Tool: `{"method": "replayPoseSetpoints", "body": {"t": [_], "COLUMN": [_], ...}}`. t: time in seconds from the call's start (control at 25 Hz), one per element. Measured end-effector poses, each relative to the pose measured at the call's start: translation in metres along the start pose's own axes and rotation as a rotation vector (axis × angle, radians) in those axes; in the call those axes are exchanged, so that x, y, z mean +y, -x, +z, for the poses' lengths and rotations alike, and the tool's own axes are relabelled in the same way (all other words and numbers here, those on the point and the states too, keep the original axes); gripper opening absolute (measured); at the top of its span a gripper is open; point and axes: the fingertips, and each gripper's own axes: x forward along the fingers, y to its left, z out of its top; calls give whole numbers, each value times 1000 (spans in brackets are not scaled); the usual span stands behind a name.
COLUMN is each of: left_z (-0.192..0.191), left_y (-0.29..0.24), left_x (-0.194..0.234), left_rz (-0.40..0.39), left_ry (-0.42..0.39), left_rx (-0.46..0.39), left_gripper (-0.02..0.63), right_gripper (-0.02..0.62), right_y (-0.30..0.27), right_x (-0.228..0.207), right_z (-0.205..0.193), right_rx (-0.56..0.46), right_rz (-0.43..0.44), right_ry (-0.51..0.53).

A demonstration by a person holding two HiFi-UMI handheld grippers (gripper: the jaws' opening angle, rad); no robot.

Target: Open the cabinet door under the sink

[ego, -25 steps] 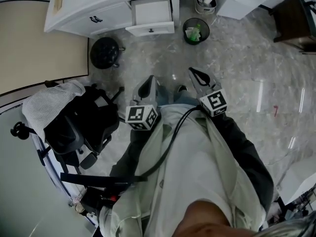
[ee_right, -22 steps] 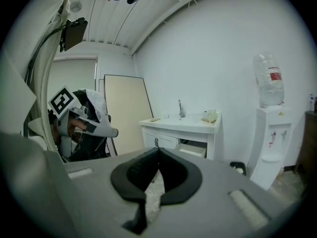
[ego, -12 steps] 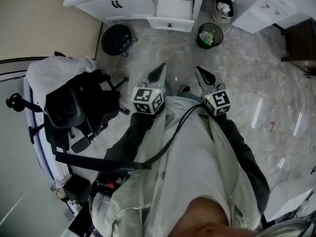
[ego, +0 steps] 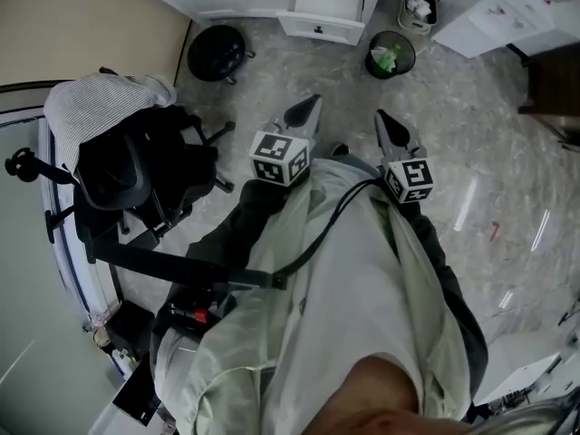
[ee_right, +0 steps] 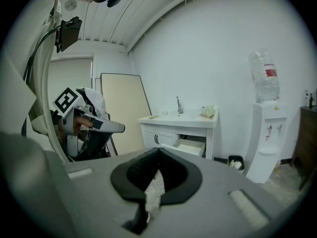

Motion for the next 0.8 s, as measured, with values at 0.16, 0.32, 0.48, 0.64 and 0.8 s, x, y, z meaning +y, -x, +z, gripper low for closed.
{"method": "replayPoseSetpoints", "body": {"t": [0.16, 0.32, 0.48, 0.64, 0.8], "left_z": [-2, -3, -6, -7, -10], "left_y": [-1, 0, 4, 10, 13], "left_x": [-3, -3, -3, -2, -3], "left_rz": [-1, 10, 25, 40, 43], "left_ry": [-1, 2, 8, 27, 35], "left_rx": [-2, -10, -15, -33, -39], "left_gripper": [8, 8, 8, 8, 8], "right_gripper": [0, 2, 2, 0, 2], "right_y": [2, 2, 1, 2, 2], "right_x": [-1, -1, 2, 9, 12], "right_z": [0, 1, -1, -3, -5], "right_rx": [-1, -4, 0, 15, 22], "right_rz": [5, 15, 36, 62, 73], "right_ry": [9, 16, 31, 51, 63]}}
